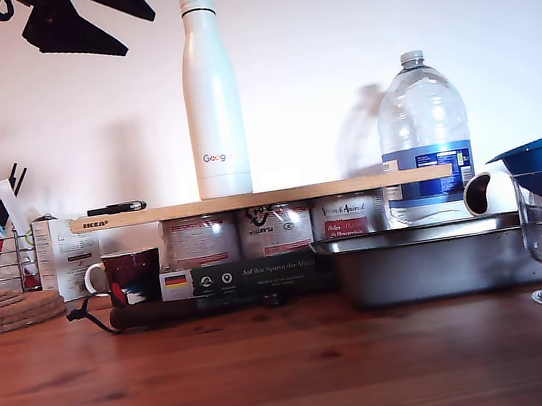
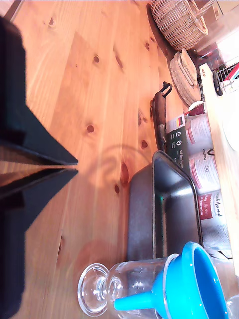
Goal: Pick up the water bottle and place it on the shelf at the back
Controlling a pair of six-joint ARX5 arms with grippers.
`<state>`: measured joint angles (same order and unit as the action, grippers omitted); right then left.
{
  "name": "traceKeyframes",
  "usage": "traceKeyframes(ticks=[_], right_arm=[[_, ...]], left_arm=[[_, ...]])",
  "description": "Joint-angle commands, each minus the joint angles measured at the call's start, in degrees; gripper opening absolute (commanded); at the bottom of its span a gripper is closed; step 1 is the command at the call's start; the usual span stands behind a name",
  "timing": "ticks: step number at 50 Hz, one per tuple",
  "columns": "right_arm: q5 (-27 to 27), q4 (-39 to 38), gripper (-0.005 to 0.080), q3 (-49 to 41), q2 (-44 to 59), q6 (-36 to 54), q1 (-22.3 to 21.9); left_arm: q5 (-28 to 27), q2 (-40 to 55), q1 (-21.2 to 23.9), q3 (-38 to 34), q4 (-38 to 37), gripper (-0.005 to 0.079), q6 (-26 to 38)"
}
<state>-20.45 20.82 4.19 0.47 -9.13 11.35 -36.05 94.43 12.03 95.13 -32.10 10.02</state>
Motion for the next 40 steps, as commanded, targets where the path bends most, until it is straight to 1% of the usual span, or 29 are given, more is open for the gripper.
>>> traceKeyframes(ticks=[1, 2, 3, 5, 9, 11, 16, 23, 35, 38, 40], right_arm=[[0.00, -0.37, -0.0012, -0.31, -0.35, -0.02, 0.26], [0.00, -0.37, -0.0012, -0.31, -0.37, -0.02, 0.26], [0.00, -0.37, -0.0012, -0.31, -0.35, -0.02, 0.26], [0.00, -0.37, -0.0012, -0.31, -0.35, -0.02, 0.26], [0.00, -0.37, -0.0012, -0.31, -0.35, -0.02, 0.26], [0.00, -0.37, -0.0012, -0.31, -0.35, -0.02, 0.26], [0.00, -0.37, -0.0012, -0.31, -0.35, -0.02, 0.26], [0.00, -0.37, -0.0012, -0.31, -0.35, -0.02, 0.26], [0.07, -0.50, -0.0012, -0.31, -0.35, 0.44, 0.26], [2.23, -1.29, -0.0012, -0.26, -0.35, 4.96, 0.24], [3.61, -1.14, -0.0012, -0.20, -0.35, 6.23, 0.22]], left_arm=[[-0.09, 0.79, 0.37, 0.13, -0.13, 0.0088, 0.48], [-0.11, 0.79, 0.37, 0.13, -0.24, 0.0019, 0.61], [-0.07, 0.79, 0.35, 0.13, -0.26, -0.0028, 0.70], [0.13, 0.79, 0.35, 0.13, -0.15, -0.0013, 0.68], [0.15, 0.79, 0.35, 0.15, -0.02, -0.0020, 0.22], [0.48, 0.79, 0.35, 0.15, -0.02, -0.0020, -1.11], [1.05, 0.77, 0.35, 0.15, 0.39, -0.0020, -1.03], [4.74, 0.04, 0.37, 0.15, 1.44, -0.0020, -0.28], [7.23, -2.08, 0.46, 0.13, 2.75, -0.0020, 0.26], [7.26, -2.54, 0.46, 0.13, 2.99, -0.0020, 0.57], [7.56, -2.78, 0.46, 0.13, 3.23, -0.0020, 0.76]])
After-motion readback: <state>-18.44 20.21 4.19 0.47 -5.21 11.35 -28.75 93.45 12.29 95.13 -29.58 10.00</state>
